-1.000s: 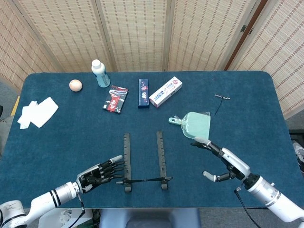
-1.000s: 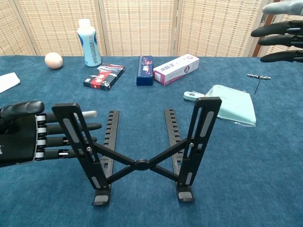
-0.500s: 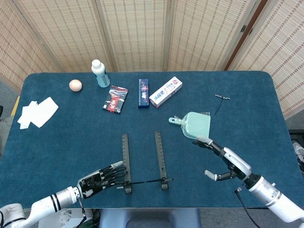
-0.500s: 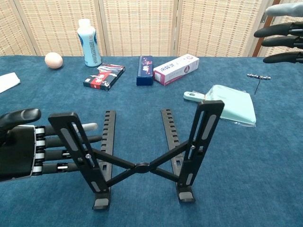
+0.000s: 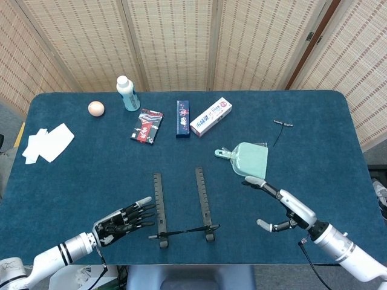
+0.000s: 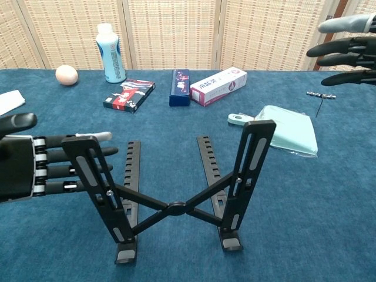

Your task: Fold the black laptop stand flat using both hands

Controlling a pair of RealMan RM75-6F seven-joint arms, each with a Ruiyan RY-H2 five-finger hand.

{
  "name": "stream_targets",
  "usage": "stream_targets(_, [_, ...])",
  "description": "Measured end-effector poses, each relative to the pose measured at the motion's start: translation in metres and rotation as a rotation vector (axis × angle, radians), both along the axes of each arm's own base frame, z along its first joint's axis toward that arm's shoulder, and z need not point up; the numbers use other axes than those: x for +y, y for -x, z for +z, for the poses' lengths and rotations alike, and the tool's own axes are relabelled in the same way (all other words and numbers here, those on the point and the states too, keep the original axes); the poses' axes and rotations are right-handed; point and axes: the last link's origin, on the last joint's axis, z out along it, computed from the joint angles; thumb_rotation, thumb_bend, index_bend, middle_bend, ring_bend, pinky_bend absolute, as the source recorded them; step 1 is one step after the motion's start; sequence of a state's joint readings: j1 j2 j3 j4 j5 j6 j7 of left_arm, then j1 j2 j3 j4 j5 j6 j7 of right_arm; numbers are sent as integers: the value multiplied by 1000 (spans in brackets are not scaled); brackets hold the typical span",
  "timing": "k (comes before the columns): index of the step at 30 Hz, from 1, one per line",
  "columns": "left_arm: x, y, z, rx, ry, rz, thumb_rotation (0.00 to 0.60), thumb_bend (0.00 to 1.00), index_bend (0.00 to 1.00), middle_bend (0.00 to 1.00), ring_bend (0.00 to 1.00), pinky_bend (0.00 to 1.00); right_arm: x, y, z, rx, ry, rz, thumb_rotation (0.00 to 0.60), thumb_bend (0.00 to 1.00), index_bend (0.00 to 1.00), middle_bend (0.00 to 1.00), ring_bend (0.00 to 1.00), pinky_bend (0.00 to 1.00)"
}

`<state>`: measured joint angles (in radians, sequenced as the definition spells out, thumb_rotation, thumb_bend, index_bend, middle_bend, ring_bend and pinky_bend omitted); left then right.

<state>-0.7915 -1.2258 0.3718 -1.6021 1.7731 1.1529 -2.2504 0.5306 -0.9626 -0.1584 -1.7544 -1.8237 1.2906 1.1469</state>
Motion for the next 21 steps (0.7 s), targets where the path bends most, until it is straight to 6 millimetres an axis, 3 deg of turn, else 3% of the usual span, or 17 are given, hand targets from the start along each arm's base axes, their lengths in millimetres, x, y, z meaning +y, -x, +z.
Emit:
stream_targets(8, [11,8,22,17,-133,-19,600,114,0,64,51,89,-6,-6,-21,179,3,67,600,122,2,114,0,98])
stream_targets(13, [20,16,47,57,-284,-19,600,114,0,65,51,86,-11,-18,-41,277,-35,110,600,25,0,105,0,98])
stream_targets(21, [19,19,74,60,-403,4,600,114,0,66,50,80,-24,-45,-68,351,-61,185,600,0,0,96,0,98])
